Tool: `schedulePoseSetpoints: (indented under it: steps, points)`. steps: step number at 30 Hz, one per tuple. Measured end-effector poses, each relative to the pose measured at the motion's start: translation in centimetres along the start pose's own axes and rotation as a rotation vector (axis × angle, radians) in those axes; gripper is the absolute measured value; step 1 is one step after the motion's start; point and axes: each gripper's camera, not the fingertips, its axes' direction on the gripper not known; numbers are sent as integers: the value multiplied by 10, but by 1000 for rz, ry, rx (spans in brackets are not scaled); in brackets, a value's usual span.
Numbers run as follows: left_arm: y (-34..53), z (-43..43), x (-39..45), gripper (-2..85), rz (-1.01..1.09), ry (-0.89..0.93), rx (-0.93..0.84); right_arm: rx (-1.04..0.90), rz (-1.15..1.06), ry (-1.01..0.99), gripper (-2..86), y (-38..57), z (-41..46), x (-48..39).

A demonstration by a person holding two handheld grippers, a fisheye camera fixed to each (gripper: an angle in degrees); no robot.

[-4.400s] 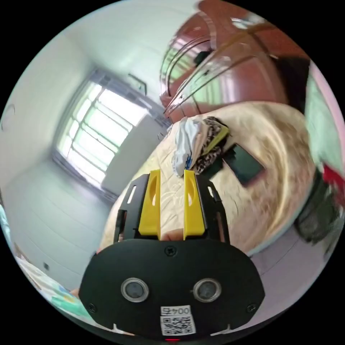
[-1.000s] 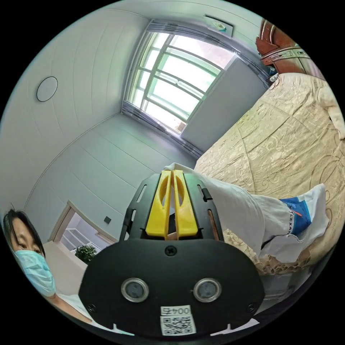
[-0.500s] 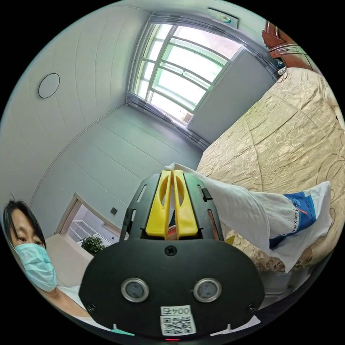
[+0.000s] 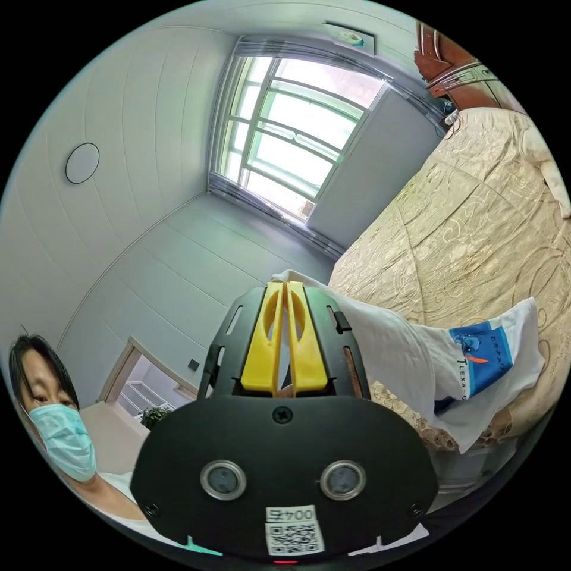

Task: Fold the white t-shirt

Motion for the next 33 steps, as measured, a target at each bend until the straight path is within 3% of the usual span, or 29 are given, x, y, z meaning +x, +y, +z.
schedulePoseSetpoints:
  steps: [4,9,16,19,26,33]
  points:
    - [-58,-20,-67,15,-137,178,34,79,-30,6,-4,8,-31,31]
    - [-141,-52,-172,11,-441,524,251,94,-49,-136,9,45,-54,80]
    - [-272,-114,-198,10,-339,620,364,-41,-37,-270,159,115,-65,149]
    - [-331,-143,-198,10,-263,652,372,-71,-52,-270,181,125,-69,165]
    - [-419,-201,-210,9,-209,644,390,-155,-184,-280,160,119,-42,165]
    - [-471,-248,-232,10,-232,550,381,-227,-162,-320,177,120,15,182]
